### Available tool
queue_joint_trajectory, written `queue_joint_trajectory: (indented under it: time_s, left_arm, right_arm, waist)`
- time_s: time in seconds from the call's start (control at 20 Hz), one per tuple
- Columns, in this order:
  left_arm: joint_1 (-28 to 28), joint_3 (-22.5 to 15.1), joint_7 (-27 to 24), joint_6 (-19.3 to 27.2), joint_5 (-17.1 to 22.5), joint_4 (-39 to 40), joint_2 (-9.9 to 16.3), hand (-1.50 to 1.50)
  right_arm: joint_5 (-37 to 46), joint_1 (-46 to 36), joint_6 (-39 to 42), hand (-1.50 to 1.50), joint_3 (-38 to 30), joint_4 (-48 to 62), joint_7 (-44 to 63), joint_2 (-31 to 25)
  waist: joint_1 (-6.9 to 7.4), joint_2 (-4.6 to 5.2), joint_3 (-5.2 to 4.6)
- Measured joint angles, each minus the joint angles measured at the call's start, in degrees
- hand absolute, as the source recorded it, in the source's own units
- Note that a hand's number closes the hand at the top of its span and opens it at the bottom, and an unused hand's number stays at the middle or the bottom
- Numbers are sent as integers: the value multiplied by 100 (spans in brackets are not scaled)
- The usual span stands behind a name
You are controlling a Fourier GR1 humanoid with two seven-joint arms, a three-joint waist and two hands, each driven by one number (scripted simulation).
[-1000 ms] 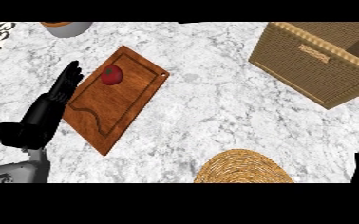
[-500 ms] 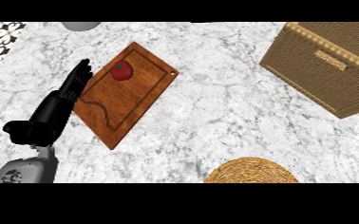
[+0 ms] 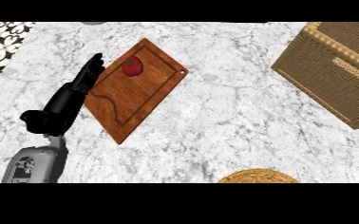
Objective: Pick the sweet potato from the placemat and place it in the basket
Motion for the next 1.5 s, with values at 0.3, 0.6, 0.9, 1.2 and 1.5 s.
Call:
queue_joint_trajectory:
  time_s: [0.3, 0.6, 0.9, 1.2, 1.5]
  left_arm:
    - [-79, -98, 8, -5, -54, 28, -93, 0]
    - [-134, -183, 11, 4, -121, 35, -163, 0]
    - [-74, -144, 48, -45, -73, -77, -133, 0]
    - [-103, -166, 81, -10, -105, -66, -186, 0]
    - [-163, -130, 112, -42, -89, -44, -159, 0]
  right_arm:
    - [84, -1350, 150, 150, 474, 796, 653, 310]
    - [894, -2461, 169, 150, 997, 1626, 713, 801]
    - [1628, -3225, -30, 150, 1269, 2501, 400, 1276]
    - [2218, -3799, -578, 150, 1428, 3246, -164, 1876]
    - [2304, -4386, -648, -150, 1316, 4149, -231, 2245]
  waist:
    - [150, 21, 0]
    - [221, 42, 5]
    - [231, 48, 13]
    - [225, 66, 19]
    - [235, 82, 22]
